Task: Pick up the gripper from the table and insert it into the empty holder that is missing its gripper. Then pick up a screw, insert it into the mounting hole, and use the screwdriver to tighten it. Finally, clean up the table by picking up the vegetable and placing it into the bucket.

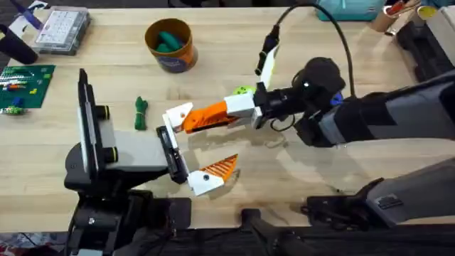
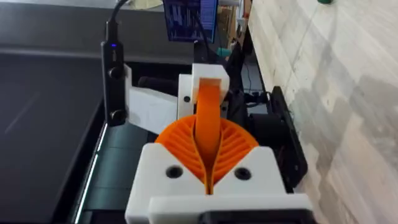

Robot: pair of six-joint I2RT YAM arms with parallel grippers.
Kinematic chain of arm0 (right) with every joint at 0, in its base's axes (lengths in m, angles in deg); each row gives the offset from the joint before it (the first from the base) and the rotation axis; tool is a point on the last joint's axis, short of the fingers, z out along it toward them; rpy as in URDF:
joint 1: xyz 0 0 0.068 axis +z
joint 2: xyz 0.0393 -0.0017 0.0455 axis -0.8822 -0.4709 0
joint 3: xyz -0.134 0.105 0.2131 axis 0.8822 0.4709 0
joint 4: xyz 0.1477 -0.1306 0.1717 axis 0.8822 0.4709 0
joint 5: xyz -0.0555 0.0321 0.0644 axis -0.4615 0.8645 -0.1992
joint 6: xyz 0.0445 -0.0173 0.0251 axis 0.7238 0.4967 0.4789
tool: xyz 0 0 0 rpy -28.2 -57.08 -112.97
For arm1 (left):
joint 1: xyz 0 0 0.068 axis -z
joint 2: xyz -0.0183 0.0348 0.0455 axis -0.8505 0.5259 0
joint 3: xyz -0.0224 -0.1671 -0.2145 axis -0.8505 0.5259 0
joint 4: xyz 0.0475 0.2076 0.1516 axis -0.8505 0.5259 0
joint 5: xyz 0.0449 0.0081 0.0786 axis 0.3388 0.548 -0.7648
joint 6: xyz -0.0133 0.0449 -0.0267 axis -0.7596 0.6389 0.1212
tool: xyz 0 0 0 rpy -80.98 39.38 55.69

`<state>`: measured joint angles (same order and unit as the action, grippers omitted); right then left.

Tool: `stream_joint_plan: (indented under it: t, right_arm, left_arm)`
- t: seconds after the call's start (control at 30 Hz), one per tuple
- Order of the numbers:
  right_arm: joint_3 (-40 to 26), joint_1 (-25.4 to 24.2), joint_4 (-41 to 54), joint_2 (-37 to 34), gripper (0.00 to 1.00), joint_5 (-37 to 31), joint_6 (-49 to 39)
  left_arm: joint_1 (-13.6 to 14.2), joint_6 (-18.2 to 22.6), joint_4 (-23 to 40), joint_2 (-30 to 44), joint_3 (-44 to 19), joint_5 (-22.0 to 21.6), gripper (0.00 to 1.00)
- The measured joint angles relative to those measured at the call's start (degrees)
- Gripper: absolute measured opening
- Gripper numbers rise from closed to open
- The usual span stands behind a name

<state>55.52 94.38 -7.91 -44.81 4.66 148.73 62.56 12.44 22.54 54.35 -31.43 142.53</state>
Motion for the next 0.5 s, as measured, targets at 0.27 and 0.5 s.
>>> stream_joint_plan:
  t: [0.27, 0.5]
  right_arm:
    - [-3.58, 1.53, 6.78, 0.02, 0.016, -0.06, -3.65]
    - [-5.16, 1.6, 11.12, 0.02, 0.016, 0.41, -6.45]
  left_arm:
    - [-0.15, -0.04, -0.01, 0.0, 0.0, -1.05, 0.991]
    - [-0.17, -0.2, -0.03, 0.0, 0.0, -1.7, 0.991]
